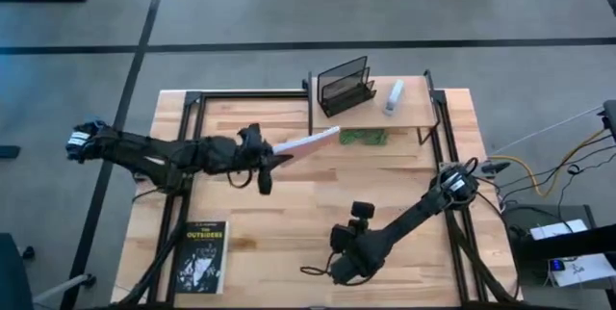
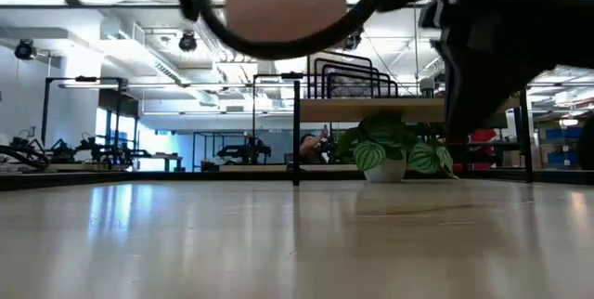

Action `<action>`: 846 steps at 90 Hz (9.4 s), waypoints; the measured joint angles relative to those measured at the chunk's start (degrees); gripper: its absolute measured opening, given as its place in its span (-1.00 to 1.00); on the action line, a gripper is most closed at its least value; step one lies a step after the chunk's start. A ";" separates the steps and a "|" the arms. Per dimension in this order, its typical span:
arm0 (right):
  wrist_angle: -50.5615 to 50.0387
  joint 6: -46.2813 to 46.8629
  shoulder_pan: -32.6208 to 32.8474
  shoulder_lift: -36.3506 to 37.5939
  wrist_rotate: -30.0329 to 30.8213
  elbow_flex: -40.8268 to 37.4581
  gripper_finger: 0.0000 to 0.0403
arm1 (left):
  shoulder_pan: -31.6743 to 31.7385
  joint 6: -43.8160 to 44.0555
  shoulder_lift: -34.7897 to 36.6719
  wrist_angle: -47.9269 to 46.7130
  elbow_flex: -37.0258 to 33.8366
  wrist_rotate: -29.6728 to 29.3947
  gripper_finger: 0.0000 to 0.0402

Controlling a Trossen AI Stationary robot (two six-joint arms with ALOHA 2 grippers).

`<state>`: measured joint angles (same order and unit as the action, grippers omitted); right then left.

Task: Stock shelves
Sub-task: Put the pink notebook into the black desk organizer on the shelf, then put the black book into the black desk organizer on the shelf

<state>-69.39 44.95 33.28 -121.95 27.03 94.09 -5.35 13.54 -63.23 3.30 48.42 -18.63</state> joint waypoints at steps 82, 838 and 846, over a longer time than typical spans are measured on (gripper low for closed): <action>19.81 -0.77 1.58 -0.04 6.93 -7.85 -1.00 | 22.16 -8.56 -29.81 -5.69 31.32 17.99 -0.96; 23.58 1.45 1.86 0.39 7.48 -10.85 -1.00 | 14.83 -18.66 -15.16 -31.20 29.75 24.82 -0.25; 23.86 1.29 1.72 0.39 7.48 -10.85 -1.00 | 13.20 -17.33 -13.74 -36.06 29.75 24.82 -0.30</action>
<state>-45.53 46.24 35.00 -121.56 34.50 83.24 7.84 -3.80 -76.97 -32.76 78.17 6.20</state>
